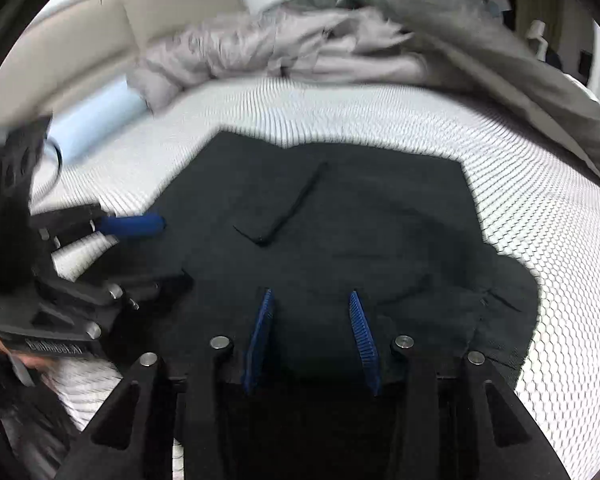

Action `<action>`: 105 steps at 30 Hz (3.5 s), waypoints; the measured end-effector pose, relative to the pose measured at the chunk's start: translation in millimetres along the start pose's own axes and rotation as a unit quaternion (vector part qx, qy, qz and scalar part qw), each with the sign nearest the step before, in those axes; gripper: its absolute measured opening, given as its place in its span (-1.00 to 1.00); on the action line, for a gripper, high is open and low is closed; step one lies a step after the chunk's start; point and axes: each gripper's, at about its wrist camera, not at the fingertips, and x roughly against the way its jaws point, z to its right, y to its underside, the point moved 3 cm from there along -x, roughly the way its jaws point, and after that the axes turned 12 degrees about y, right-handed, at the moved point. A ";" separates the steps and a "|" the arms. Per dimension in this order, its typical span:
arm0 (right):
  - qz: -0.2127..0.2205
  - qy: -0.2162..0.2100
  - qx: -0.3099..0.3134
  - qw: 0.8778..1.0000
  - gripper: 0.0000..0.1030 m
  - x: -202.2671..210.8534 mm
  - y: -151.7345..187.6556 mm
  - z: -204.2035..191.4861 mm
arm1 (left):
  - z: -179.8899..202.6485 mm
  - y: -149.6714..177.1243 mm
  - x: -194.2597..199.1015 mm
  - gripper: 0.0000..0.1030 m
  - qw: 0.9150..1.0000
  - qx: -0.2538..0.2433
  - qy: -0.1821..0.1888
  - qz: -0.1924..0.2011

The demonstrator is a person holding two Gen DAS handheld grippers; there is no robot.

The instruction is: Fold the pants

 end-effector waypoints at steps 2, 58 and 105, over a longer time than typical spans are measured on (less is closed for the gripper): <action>-0.006 0.017 -0.012 1.000 -0.26 4.7 6.3 24.3 | -4.9 4.3 8.4 0.27 1.000 -0.006 -0.001 -0.008; -0.025 -0.032 0.041 0.998 -0.22 12.2 3.1 -24.0 | 3.9 5.1 -4.6 0.11 0.999 -0.028 -0.018 -0.034; -0.046 -0.276 -0.241 0.929 -0.88 34.1 49.7 121.9 | 132.9 -5.5 -37.3 0.02 0.992 -0.073 0.087 -0.047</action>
